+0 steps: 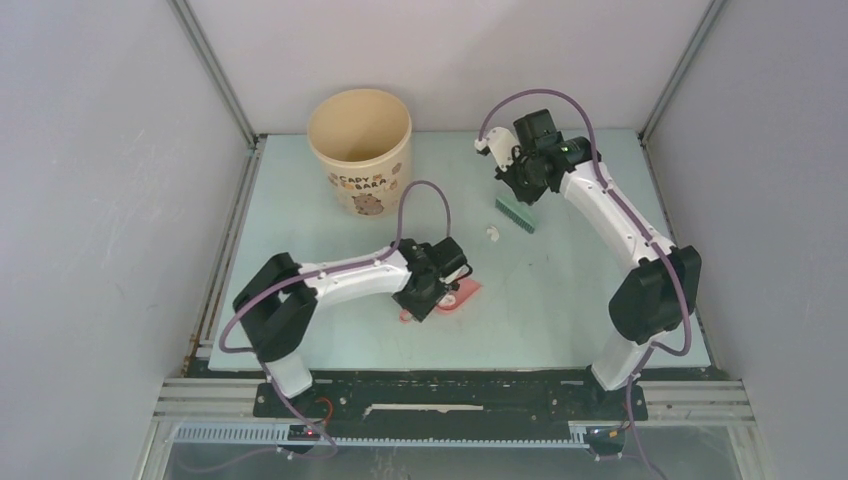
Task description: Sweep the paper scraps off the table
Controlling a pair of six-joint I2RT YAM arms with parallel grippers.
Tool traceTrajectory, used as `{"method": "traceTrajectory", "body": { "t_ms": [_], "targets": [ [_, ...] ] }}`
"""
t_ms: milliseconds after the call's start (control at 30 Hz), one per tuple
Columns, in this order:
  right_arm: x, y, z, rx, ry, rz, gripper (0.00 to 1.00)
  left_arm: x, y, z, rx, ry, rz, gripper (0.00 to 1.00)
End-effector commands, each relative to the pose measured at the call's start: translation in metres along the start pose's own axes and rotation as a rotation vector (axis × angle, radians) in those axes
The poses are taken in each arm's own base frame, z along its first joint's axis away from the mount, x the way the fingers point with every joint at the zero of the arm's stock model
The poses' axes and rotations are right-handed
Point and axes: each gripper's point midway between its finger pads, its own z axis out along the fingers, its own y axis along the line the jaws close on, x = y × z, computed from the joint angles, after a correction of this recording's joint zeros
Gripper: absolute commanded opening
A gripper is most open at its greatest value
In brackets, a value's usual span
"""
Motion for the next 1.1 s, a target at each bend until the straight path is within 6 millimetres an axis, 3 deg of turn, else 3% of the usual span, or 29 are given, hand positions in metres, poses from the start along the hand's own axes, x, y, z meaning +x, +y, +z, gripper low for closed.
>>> {"method": "traceTrajectory", "body": {
  "t_ms": [0,167,400,633,1067],
  "targets": [
    [0.000,-0.009,-0.024,0.003,-0.083,0.064,0.00,-0.032,-0.012,-0.019,0.011,-0.297,-0.074,0.45],
    [0.014,-0.011,-0.028,-0.034,-0.094,0.132,0.00,-0.034,-0.016,-0.035,-0.037,-0.469,-0.088,0.50],
    [0.030,0.002,-0.023,-0.083,-0.070,0.155,0.00,-0.026,-0.016,-0.022,-0.044,-0.520,-0.126,0.49],
    [0.032,0.012,-0.025,-0.115,-0.073,0.175,0.00,-0.024,-0.014,-0.027,-0.035,-0.618,-0.172,0.50],
    [0.026,0.015,-0.019,-0.126,-0.064,0.186,0.00,-0.005,-0.013,-0.004,-0.030,-0.584,-0.187,0.40]
  ]
}}
